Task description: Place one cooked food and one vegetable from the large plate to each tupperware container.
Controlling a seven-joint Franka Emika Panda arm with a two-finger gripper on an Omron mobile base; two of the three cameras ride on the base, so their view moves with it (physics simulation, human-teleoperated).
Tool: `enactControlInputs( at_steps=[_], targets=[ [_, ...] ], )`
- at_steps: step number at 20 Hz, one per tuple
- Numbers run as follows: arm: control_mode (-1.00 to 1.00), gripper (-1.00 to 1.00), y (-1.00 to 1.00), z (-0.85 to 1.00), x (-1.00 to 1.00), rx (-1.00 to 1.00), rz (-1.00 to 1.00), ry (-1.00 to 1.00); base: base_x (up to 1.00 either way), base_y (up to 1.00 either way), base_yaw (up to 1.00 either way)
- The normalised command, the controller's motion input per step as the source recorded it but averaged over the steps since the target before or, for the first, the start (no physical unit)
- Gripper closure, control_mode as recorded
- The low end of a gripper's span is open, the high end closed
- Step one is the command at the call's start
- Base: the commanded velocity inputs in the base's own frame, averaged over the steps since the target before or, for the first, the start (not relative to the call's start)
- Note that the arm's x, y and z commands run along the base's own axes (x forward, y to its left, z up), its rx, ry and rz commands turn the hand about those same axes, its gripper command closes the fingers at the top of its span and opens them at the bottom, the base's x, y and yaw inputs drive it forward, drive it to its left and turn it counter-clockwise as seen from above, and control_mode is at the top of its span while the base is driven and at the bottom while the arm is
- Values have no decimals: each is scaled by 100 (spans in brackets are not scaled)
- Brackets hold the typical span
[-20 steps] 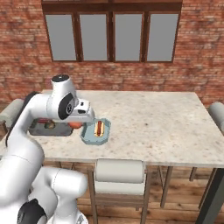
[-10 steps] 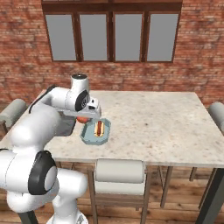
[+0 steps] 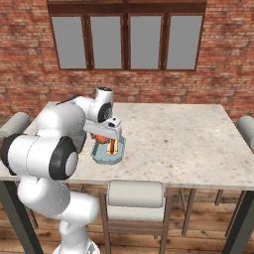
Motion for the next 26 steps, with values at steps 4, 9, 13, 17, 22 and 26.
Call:
enactControlInputs(
  at_steps=[4,9,13,17,22,26],
  targets=[
    [-100,100,0,-17,15,-8,-8,2,0,0,0],
    [-100,100,4,-36,16,-15,-6,1,0,0,0],
    [-100,100,0,-34,2,-7,-2,3,0,0,0],
    [-100,100,0,-9,2,4,0,0,0,0,0],
    [-100,100,8,-14,5,14,-10,0,0,0,0],
    [-100,100,26,-9,19,5,-16,1,0,0,0]
  ],
)
